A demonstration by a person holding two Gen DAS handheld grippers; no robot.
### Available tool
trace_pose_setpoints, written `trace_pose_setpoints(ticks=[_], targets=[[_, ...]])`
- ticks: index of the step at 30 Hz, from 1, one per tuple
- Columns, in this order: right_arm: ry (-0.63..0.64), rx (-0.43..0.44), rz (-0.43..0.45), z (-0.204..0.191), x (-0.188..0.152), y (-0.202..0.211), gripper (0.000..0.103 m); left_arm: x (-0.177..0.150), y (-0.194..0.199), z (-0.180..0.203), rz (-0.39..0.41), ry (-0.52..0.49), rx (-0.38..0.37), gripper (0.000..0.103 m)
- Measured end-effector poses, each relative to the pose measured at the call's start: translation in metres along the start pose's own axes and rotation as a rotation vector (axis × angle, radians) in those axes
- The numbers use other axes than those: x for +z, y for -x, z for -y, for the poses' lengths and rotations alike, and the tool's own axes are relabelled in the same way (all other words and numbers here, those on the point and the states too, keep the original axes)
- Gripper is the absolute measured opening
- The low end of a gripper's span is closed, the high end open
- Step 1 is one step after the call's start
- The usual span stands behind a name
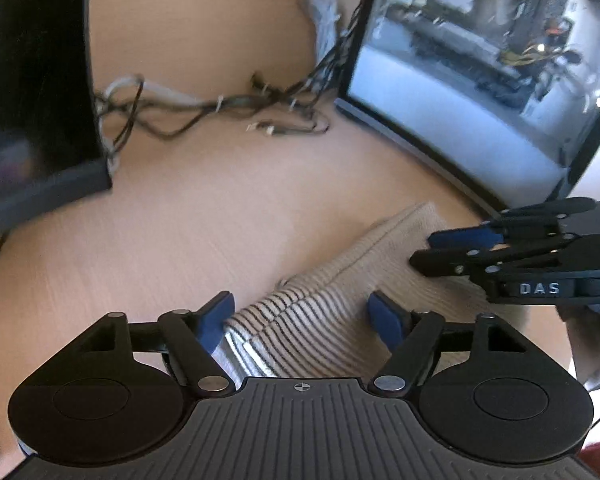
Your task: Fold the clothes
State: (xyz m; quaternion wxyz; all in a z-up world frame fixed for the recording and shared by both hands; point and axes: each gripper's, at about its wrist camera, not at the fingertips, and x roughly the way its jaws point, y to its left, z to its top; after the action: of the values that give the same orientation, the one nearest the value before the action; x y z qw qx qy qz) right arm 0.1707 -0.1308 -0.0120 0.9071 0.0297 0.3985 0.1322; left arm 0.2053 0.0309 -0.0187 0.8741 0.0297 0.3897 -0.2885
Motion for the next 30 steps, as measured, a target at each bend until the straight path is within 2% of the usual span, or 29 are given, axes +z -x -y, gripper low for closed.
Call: trace_pose_setpoints(ticks=[3, 4, 7, 10, 12, 14, 16, 18, 22, 27, 30], targets=[[-0.032, 0.025, 0.024, 0.006, -0.005, 0.025, 0.033, 0.011, 0.009, 0.009, 0.032, -0.069, -0.016, 0.081], [-0.048, 0.039, 0.031, 0.009, -0.008, 0.035, 0.038, 0.013, 0.008, 0.012, 0.031, -0.089, -0.016, 0.081], [-0.138, 0.125, 0.017, 0.018, -0.023, 0.062, 0.063, 0.012, -0.003, 0.017, -0.003, -0.13, -0.011, 0.081], [-0.276, 0.232, -0.065, 0.03, -0.044, 0.069, 0.069, 0.011, -0.012, 0.018, -0.023, -0.127, -0.009, 0.082], [-0.375, 0.276, -0.131, 0.035, -0.059, 0.06, 0.069, 0.012, -0.016, 0.015, -0.03, -0.083, -0.011, 0.083], [-0.482, 0.297, -0.187, 0.04, -0.072, 0.046, 0.069, 0.011, -0.019, 0.01, -0.042, -0.005, 0.013, 0.096], [-0.581, 0.302, -0.206, 0.046, -0.079, 0.03, 0.069, 0.007, -0.022, 0.004, -0.059, 0.092, 0.035, 0.099], [-0.615, 0.302, -0.194, 0.049, -0.077, 0.02, 0.069, 0.0, -0.023, -0.002, -0.068, 0.189, 0.023, 0.099], [-0.494, 0.224, -0.134, 0.049, -0.051, 0.015, 0.068, -0.012, -0.017, -0.007, -0.072, 0.279, 0.01, 0.095], [-0.397, 0.151, -0.081, 0.064, -0.002, -0.008, 0.065, -0.024, -0.003, 0.007, -0.11, 0.284, -0.046, 0.094], [-0.298, 0.108, -0.046, 0.055, 0.025, -0.026, 0.065, -0.029, 0.0, 0.023, -0.125, 0.281, -0.092, 0.094]])
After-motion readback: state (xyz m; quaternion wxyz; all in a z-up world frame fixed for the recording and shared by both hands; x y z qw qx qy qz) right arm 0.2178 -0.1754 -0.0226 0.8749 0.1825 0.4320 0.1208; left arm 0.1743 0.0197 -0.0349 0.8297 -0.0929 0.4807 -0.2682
